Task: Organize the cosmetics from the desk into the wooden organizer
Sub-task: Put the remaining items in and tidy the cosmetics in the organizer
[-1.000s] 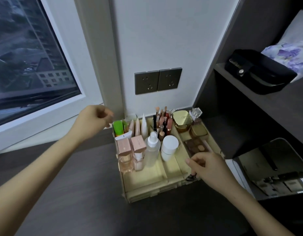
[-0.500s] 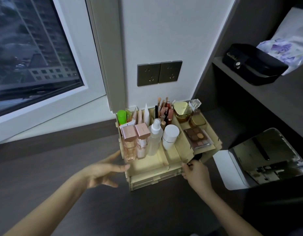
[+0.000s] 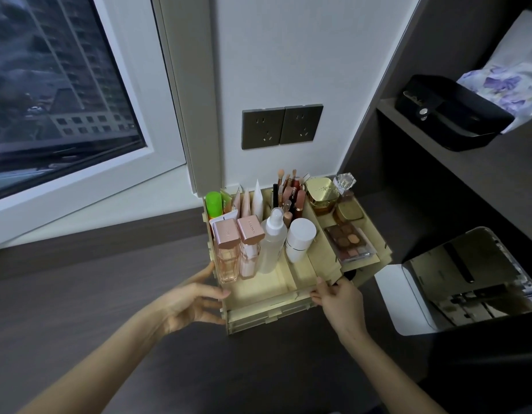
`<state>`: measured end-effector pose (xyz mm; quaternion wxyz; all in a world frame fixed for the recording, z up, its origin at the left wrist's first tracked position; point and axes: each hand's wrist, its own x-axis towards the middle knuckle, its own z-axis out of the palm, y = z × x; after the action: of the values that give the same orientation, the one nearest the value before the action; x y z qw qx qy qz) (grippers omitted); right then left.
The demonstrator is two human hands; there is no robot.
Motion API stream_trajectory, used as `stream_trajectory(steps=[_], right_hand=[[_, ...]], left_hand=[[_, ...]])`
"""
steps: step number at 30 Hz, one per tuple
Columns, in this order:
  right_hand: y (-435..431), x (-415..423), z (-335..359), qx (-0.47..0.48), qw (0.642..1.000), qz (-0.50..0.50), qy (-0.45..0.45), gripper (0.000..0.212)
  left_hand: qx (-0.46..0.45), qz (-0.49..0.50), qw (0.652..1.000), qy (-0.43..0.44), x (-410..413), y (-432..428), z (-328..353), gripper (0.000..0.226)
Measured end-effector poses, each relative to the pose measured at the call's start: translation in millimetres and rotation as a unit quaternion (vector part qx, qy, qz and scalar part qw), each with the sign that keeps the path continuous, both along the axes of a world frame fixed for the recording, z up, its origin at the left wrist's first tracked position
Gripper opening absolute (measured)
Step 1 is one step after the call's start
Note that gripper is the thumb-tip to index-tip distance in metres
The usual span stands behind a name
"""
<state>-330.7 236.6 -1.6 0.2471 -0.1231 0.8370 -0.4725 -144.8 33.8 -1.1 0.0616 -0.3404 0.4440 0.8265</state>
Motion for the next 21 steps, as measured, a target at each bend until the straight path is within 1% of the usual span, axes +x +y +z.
stream_trajectory(steps=[4, 7, 8, 10, 12, 17, 21], right_hand=[[-7.2, -9.1, 1.3, -0.003, 1.000, -0.009, 0.006, 0.012], [-16.9, -22.2, 2.0, 0.007, 1.000, -0.015, 0.011, 0.015], [-20.2, -26.5, 1.8, 0.012, 1.000, -0.016, 0.011, 0.015], [-26.5, -34.2, 1.7, 0.014, 1.000, -0.018, 0.010, 0.014], [-31.2, -40.2, 2.1, 0.011, 1.000, -0.018, 0.006, 0.013], [-40.9, -51.0, 3.7, -0.001, 1.000, -0.017, 0.003, 0.014], [-45.0, -55.9, 3.2, 0.006, 1.000, -0.016, -0.002, 0.013]], left_hand=[[0.002, 0.007, 1.000, 0.001, -7.0, -0.9, -2.5, 0.122], [-0.001, 0.018, 1.000, 0.003, -17.3, -3.6, -4.0, 0.104], [0.000, 0.023, 1.000, 0.000, -20.5, -5.3, -5.5, 0.104], [0.007, 0.033, 0.999, -0.009, -26.6, -9.9, -9.6, 0.115], [0.008, 0.039, 0.999, -0.010, -31.6, -13.3, -11.0, 0.120], [0.003, 0.044, 0.999, -0.011, -43.2, -19.8, -10.3, 0.120], [-0.004, 0.040, 0.999, -0.023, -47.0, -23.1, -9.7, 0.120]])
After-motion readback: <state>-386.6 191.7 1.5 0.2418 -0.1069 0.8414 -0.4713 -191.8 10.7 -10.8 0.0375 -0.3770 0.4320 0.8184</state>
